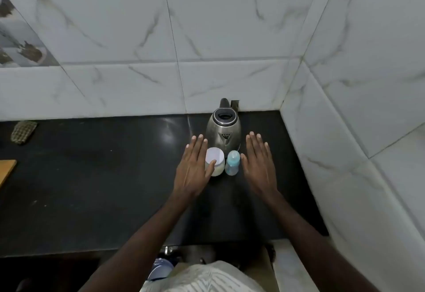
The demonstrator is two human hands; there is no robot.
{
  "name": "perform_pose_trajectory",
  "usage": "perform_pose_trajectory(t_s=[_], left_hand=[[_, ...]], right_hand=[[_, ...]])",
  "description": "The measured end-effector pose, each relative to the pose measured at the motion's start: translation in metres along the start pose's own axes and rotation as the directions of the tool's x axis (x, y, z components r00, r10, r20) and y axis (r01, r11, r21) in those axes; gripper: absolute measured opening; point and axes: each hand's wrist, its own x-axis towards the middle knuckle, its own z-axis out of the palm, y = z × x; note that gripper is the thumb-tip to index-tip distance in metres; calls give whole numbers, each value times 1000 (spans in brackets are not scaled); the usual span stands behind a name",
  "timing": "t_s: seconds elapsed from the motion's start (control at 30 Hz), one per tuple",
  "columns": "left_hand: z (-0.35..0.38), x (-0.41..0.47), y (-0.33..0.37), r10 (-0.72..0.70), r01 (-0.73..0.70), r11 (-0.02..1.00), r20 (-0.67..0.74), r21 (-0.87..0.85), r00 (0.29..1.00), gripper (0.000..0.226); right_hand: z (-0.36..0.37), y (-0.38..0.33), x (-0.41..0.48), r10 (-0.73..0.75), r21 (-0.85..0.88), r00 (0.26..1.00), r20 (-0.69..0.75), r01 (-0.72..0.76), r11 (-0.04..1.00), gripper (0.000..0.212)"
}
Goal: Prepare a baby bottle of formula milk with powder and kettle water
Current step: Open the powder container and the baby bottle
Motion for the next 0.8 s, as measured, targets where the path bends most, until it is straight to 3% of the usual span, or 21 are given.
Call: perform_pose_trajectory(t_s=[0.17,0.27,0.37,0.5,0.57,0.67,0.8], left_hand=[[12,-10,-10,-37,37,999,70,1,997,70],[20,-9,-17,-59,69,997,186,-43,981,78],[30,-2,-17,-106,177,973,398,-147,911,92],[47,9,-20,-112,220,964,523,-148,845,100],[52,17,-16,-122,248,953,526,-176,842,99],[56,29,-6,-151,296,932,519,-208,841,90],[58,40,1,-195,307,939,496,-155,846,71]], right_hand=[[12,8,-21,85,48,990,115,-91,995,61],[20,14,-27,103,87,978,182,-120,989,60],[30,18,-31,151,192,942,299,-214,958,64],[42,12,-38,174,246,912,371,-277,929,64],[43,7,-42,234,257,908,349,-332,908,55],[43,-1,-49,251,266,928,274,-324,908,25],[45,-6,-60,148,366,914,377,-294,883,2]])
